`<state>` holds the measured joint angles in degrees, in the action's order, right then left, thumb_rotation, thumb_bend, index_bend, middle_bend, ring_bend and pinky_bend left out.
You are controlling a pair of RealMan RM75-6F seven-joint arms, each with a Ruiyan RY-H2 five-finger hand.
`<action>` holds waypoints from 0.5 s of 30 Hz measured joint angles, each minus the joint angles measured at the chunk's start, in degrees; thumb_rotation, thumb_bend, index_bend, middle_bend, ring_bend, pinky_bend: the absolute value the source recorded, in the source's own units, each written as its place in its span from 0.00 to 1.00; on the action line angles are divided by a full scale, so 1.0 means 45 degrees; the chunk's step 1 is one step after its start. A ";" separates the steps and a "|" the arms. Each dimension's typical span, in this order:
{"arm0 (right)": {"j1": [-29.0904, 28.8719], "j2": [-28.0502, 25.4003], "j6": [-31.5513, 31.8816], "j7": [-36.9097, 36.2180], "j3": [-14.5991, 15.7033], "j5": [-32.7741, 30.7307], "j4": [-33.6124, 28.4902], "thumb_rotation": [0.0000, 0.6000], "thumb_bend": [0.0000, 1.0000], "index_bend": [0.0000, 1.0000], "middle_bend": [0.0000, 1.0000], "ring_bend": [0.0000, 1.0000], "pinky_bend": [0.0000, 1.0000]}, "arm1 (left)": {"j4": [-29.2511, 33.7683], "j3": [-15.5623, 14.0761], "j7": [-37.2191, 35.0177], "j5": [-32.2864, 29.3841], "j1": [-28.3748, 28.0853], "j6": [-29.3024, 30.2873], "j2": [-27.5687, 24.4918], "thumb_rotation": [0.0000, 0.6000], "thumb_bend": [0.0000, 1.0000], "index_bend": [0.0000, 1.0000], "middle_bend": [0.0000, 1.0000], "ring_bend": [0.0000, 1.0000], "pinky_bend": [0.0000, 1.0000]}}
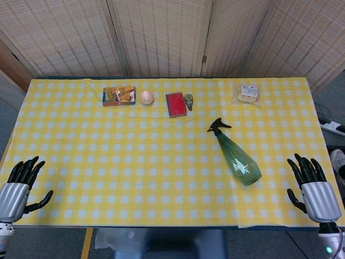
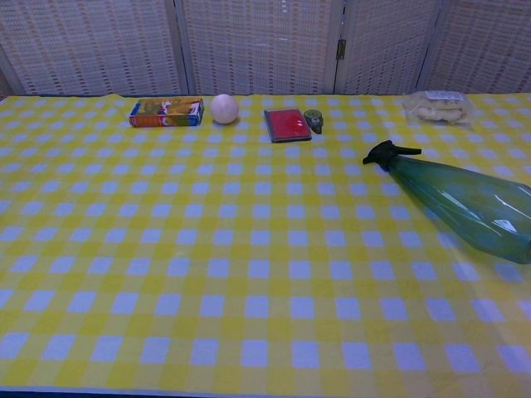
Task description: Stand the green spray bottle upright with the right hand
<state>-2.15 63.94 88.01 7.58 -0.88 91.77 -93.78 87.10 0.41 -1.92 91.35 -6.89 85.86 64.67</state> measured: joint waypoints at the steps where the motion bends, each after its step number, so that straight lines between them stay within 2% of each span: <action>1: -0.0002 0.0007 0.0003 0.0009 -0.0005 0.0003 0.0004 1.00 0.41 0.00 0.00 0.00 0.00 | -0.0008 -0.0006 -0.0011 -0.0010 -0.0017 -0.0052 -0.0001 0.11 0.33 0.00 0.00 0.00 0.00; 10: -0.0100 0.0207 -0.0031 -0.0436 0.0009 0.0215 0.0332 1.00 0.41 0.00 0.00 0.00 0.00 | 0.0091 -0.0031 -0.0150 0.0100 -0.0111 -0.0110 -0.0026 0.11 0.33 0.00 0.00 0.00 0.00; 15: -0.0117 0.0512 -0.0128 0.0141 0.0042 0.0183 0.0236 1.00 0.41 0.00 0.00 0.00 0.00 | 0.0054 -0.0109 -0.0415 0.0146 -0.0129 -0.0182 -0.0129 0.11 0.33 0.00 0.00 0.00 0.00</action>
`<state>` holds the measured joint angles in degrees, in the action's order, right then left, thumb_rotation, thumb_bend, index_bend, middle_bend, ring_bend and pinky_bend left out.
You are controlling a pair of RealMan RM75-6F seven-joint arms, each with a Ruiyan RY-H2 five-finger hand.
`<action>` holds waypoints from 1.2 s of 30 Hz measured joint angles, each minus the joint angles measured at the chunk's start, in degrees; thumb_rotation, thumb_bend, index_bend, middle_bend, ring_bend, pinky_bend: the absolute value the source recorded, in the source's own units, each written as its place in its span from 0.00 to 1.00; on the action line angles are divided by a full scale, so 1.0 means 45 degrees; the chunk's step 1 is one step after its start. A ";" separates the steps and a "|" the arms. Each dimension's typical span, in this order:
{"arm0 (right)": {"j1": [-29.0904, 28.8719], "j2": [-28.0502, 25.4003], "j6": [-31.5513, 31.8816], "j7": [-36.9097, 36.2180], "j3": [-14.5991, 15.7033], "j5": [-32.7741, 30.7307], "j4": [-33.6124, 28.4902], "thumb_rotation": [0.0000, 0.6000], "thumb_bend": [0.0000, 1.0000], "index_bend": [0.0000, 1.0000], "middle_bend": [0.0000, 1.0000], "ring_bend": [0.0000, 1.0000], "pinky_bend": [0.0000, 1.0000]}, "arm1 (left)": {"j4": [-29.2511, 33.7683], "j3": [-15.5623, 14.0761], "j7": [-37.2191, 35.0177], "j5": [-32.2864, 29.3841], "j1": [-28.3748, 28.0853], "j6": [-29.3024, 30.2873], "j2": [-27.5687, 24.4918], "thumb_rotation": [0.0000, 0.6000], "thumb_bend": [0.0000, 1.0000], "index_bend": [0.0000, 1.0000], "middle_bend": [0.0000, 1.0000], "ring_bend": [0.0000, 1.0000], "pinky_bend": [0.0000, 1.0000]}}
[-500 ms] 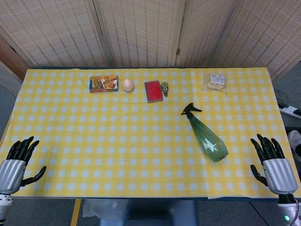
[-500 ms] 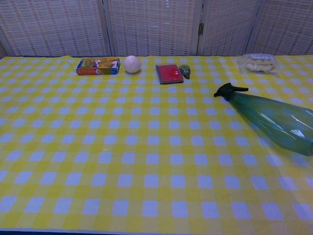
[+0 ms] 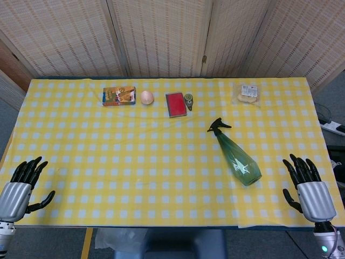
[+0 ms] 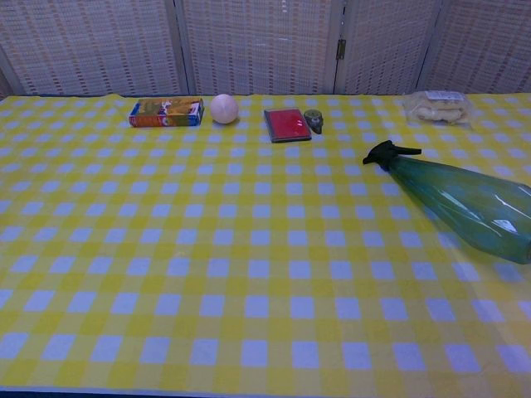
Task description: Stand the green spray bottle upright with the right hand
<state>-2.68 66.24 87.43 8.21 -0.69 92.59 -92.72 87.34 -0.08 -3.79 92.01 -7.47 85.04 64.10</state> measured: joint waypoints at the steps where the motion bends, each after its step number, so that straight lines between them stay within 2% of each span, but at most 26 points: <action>1: -0.0065 0.0073 -0.0120 0.0204 0.0050 0.0100 -0.0083 1.00 0.41 0.00 0.00 0.00 0.00 | 0.0001 -0.0004 -0.0103 0.0030 0.0011 0.0051 -0.0030 0.11 0.33 0.00 0.00 0.00 0.00; 9: -0.0924 0.0159 -0.1296 0.1120 0.0277 0.1049 -0.1149 1.00 0.41 0.00 0.00 0.00 0.00 | 0.0031 -0.0088 -0.0588 0.0376 0.0126 0.0487 -0.0207 0.11 0.33 0.00 0.00 0.00 0.00; 12: -0.1388 0.0210 -0.2071 0.1552 0.0140 0.0875 -0.1577 1.00 0.41 0.00 0.00 0.00 0.00 | 0.0042 -0.0126 -0.0800 0.0436 0.0166 0.0578 -0.0275 0.10 0.33 0.00 0.00 0.00 0.00; 17: -0.2662 0.0694 -0.4269 0.1751 -0.0348 -0.0161 -0.1837 1.00 0.41 0.00 0.00 0.00 0.00 | 0.0034 -0.0192 -0.1234 0.0609 0.0225 0.0772 -0.0403 0.10 0.33 0.00 0.00 0.00 0.00; 28: -0.4131 0.3402 -0.5844 0.1928 -0.0862 -0.1492 0.1041 1.00 0.41 0.00 0.00 0.00 0.00 | -0.0053 -0.0150 -0.1756 0.0408 0.0238 0.0729 -0.0535 0.10 0.33 0.00 0.00 0.00 0.00; 36: -0.4391 0.3816 -0.6173 0.1658 -0.0725 -0.2030 0.2278 1.00 0.41 0.00 0.00 0.00 0.00 | -0.0097 -0.0110 -0.1853 0.0289 0.0259 0.0702 -0.0578 0.10 0.33 0.00 0.00 0.00 0.00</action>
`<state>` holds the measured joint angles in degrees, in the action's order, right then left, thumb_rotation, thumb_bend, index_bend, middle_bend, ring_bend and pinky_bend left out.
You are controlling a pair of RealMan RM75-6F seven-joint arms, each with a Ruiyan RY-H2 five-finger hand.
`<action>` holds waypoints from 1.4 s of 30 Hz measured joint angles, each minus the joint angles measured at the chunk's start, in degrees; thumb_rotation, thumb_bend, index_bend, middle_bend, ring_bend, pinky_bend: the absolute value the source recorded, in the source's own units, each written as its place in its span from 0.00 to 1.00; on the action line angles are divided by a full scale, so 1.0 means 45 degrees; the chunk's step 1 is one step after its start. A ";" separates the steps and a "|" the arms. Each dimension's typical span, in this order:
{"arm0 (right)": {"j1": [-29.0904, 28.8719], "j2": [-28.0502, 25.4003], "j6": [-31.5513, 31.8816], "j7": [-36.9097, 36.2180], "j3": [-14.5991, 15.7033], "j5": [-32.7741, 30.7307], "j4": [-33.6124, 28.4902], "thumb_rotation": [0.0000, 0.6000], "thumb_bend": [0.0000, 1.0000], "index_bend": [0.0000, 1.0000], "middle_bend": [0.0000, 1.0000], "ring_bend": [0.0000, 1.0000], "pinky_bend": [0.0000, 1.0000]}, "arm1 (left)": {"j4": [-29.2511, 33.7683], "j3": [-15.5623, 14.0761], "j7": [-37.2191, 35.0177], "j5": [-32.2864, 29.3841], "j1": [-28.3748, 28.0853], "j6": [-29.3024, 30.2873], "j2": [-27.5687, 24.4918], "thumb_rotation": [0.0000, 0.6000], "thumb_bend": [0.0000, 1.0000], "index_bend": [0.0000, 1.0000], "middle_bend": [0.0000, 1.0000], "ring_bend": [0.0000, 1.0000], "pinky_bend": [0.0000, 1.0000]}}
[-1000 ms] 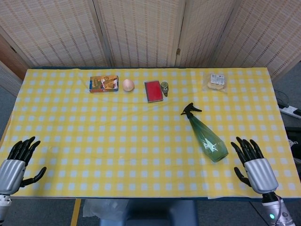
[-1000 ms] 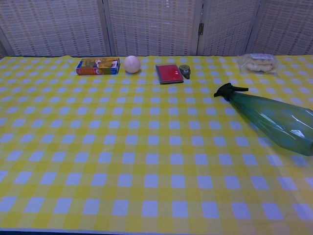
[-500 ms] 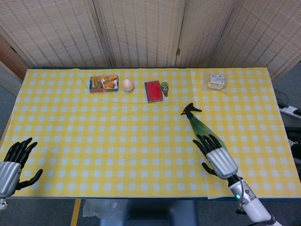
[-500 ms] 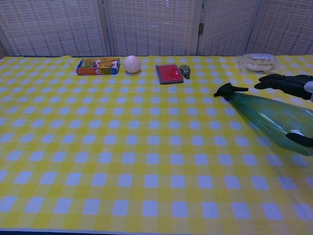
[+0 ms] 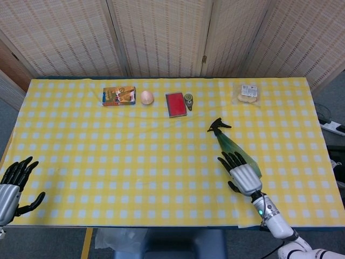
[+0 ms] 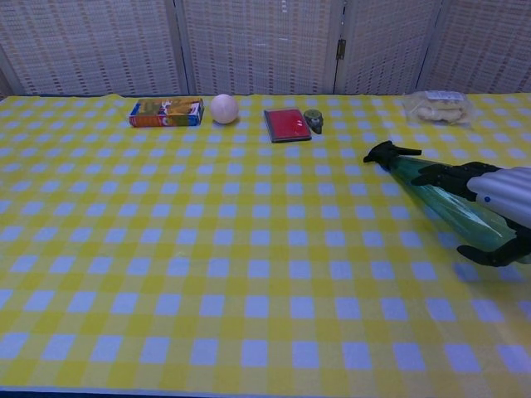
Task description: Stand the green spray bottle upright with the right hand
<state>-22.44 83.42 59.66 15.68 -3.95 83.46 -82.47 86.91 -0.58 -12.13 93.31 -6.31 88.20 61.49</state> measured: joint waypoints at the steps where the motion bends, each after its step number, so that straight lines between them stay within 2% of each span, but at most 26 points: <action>1: -0.0023 0.0001 -0.0041 -0.0028 -0.0015 -0.0136 0.0146 1.00 0.41 0.00 0.00 0.00 0.00 | 0.0001 -0.0001 0.0015 -0.0003 -0.0007 -0.0023 0.0001 0.10 0.33 0.00 0.00 0.00 0.00; 9: -0.0296 0.0221 -0.0256 -0.0076 -0.0236 -0.0652 0.1598 1.00 0.41 0.00 0.00 0.00 0.00 | 0.0012 0.0012 0.0161 -0.0107 -0.0042 -0.0172 0.0030 0.10 0.33 0.00 0.00 0.00 0.00; 16: -0.0764 0.0824 -0.0277 -0.0059 -0.0596 -0.0904 0.3831 1.00 0.41 0.00 0.00 0.00 0.00 | 0.0047 0.0058 0.0192 -0.0320 -0.0079 -0.0380 0.0021 0.10 0.33 0.00 0.00 0.00 0.00; 19: -0.0930 0.0913 -0.0200 -0.0251 -0.0683 -0.0897 0.4392 1.00 0.41 0.00 0.00 0.00 0.00 | 0.0061 0.0069 0.0237 -0.0385 -0.0092 -0.0448 0.0021 0.10 0.33 0.00 0.00 0.00 0.00; 29: -0.0884 -0.0016 -0.0052 -0.1963 -0.0507 -0.0653 0.4012 1.00 0.41 0.00 0.00 0.00 0.00 | 0.0156 0.0077 0.0273 -0.0456 -0.0075 -0.0494 -0.0022 0.10 0.33 0.00 0.00 0.00 0.00; 38: -0.0706 -0.1222 0.0058 -0.1962 -0.0503 -0.0892 0.3890 1.00 0.41 0.00 0.00 0.00 0.00 | 0.0191 0.0085 0.0322 -0.0435 -0.0054 -0.0460 -0.0025 0.11 0.33 0.00 0.00 0.00 0.00; 42: -0.0633 -0.1620 -0.0004 -0.2592 -0.0473 -0.0912 0.3354 1.00 0.41 0.00 0.00 0.00 0.00 | 0.0221 0.0092 0.0402 -0.0463 -0.0075 -0.0527 -0.0008 0.11 0.33 0.00 0.00 0.00 0.00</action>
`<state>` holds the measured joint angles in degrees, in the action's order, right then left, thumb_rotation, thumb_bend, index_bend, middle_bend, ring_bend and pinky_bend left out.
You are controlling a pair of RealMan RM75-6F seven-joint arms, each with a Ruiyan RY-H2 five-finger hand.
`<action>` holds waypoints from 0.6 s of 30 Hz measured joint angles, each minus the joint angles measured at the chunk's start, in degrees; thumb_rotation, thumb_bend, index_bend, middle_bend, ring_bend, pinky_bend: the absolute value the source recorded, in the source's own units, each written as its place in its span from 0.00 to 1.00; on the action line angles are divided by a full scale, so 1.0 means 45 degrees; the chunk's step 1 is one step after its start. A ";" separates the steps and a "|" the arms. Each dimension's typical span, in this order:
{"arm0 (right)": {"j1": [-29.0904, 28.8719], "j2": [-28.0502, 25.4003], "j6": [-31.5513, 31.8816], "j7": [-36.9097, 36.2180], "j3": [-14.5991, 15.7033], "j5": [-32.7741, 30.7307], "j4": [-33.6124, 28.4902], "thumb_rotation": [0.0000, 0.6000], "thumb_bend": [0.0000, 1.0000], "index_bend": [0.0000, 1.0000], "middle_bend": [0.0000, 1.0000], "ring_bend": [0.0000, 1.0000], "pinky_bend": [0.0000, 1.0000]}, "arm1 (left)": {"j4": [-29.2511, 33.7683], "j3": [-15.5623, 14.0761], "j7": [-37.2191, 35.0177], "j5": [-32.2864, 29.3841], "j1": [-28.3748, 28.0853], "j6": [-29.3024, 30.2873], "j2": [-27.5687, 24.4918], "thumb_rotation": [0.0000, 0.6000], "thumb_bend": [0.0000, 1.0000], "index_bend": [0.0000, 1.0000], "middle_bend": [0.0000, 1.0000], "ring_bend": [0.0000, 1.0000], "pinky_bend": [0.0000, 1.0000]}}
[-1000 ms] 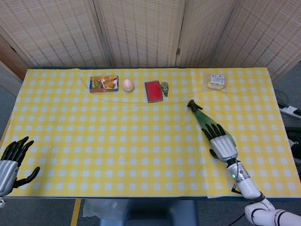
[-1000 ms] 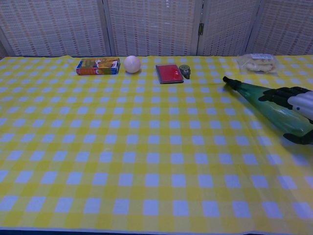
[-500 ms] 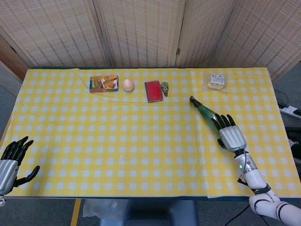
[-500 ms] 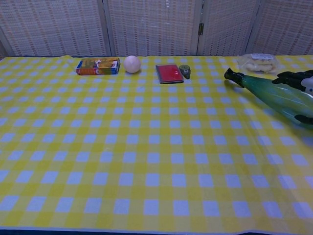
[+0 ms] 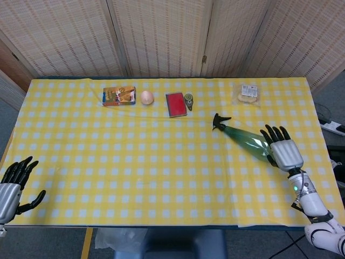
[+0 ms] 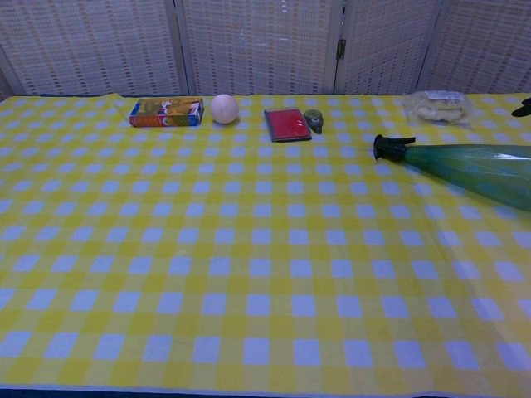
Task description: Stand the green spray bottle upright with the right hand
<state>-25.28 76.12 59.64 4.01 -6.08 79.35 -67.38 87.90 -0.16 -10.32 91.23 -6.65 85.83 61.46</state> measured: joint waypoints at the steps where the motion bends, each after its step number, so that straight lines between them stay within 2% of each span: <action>1: 0.0010 -0.0170 -0.0065 -0.0265 0.0007 -0.0014 -0.0290 1.00 0.41 0.00 0.00 0.00 0.00 | 0.0014 -0.0001 0.0021 0.0002 -0.0008 -0.0016 0.0002 0.11 0.33 0.00 0.00 0.00 0.00; 6: -0.0102 -0.0850 -0.0671 -0.0957 -0.0178 -0.0516 -0.1824 1.00 0.41 0.00 0.00 0.00 0.00 | 0.0042 -0.0007 -0.0029 0.0047 -0.0046 -0.0057 -0.0007 0.10 0.33 0.00 0.00 0.00 0.00; 9: -0.0389 -0.1191 -0.1260 -0.0770 -0.0506 -0.1405 -0.2709 1.00 0.41 0.00 0.00 0.00 0.00 | 0.0041 -0.0012 -0.0151 0.0096 -0.0056 -0.0041 -0.0032 0.10 0.33 0.00 0.00 0.00 0.00; 12: -0.0794 -0.1399 -0.1779 -0.0063 -0.0876 -0.2737 -0.3354 1.00 0.41 0.00 0.00 0.00 0.00 | 0.0037 -0.0029 -0.0345 0.0192 -0.0041 0.0055 -0.0095 0.11 0.33 0.00 0.00 0.00 0.00; 18: -0.1961 -0.1363 -0.2294 0.2577 -0.1362 -0.6308 -0.3974 1.00 0.41 0.00 0.00 0.00 0.00 | -0.0014 -0.0037 -0.0857 0.0294 0.0057 0.0341 -0.0257 0.11 0.33 0.00 0.00 0.00 0.00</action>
<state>-34.11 69.99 49.32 15.61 -12.21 50.97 -85.26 87.84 -0.33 -14.18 92.55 -6.39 87.37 60.30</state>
